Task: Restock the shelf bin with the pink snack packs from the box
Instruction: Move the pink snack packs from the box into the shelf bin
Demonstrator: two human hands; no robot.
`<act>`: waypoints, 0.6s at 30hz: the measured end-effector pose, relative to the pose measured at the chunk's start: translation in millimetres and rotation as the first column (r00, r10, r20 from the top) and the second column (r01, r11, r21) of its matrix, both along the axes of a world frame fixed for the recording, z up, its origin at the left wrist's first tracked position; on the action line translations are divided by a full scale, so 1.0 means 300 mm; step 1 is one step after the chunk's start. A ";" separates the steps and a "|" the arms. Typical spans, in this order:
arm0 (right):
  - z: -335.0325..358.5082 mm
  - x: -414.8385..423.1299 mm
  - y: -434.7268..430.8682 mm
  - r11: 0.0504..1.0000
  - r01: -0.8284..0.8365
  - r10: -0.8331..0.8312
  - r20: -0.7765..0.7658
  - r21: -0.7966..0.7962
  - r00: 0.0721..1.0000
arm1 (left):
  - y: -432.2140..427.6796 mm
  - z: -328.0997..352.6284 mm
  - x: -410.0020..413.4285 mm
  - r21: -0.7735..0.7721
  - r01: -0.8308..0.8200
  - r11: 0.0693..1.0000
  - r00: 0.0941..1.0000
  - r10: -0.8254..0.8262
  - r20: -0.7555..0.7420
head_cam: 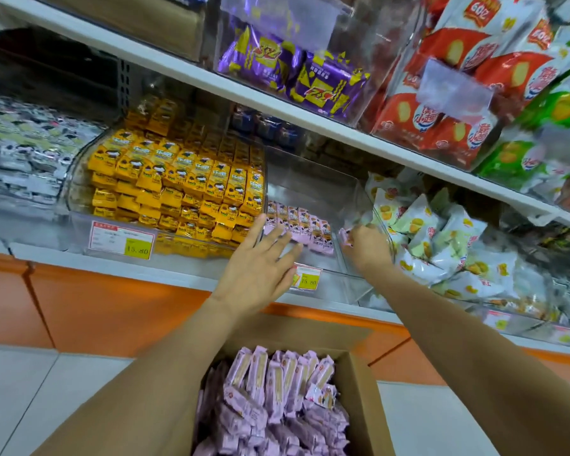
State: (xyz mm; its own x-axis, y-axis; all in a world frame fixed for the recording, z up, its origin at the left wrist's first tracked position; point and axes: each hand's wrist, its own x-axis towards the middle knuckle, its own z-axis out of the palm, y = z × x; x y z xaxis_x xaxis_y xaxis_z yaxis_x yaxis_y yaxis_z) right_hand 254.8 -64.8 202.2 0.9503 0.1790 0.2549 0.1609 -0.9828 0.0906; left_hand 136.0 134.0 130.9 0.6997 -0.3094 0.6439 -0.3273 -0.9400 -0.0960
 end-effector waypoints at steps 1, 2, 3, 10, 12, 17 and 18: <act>-0.010 0.016 0.006 1.000 0.016 -0.016 -0.010 -0.020 1.000 | 0.000 -0.004 0.005 -0.009 -0.001 1.000 1.000 0.001 0.023; -0.021 0.035 0.013 0.999 0.026 -0.027 -0.024 -0.045 0.999 | -0.002 -0.011 0.010 -0.026 0.000 1.000 0.999 0.001 0.053; -0.031 0.052 0.021 0.997 0.035 -0.038 -0.040 -0.067 0.998 | -0.004 -0.016 0.014 -0.041 0.004 0.999 0.997 -0.001 0.075; -0.087 0.134 0.076 0.992 0.114 -0.121 -0.109 -0.062 0.987 | -0.004 -0.029 0.026 -0.091 0.032 0.995 0.986 -0.017 0.166; -0.098 0.150 0.073 0.992 0.115 -0.121 -0.141 -0.046 0.983 | -0.007 -0.031 0.028 -0.117 0.043 0.992 0.984 -0.022 0.176; -0.096 0.146 0.070 0.997 0.077 -0.081 -0.228 -0.024 0.970 | -0.017 -0.033 0.032 -0.157 0.048 0.986 0.987 -0.023 0.158; -0.096 0.145 0.068 0.998 0.068 -0.070 -0.247 -0.018 0.967 | -0.017 -0.034 0.032 -0.161 0.049 0.986 0.988 -0.024 0.154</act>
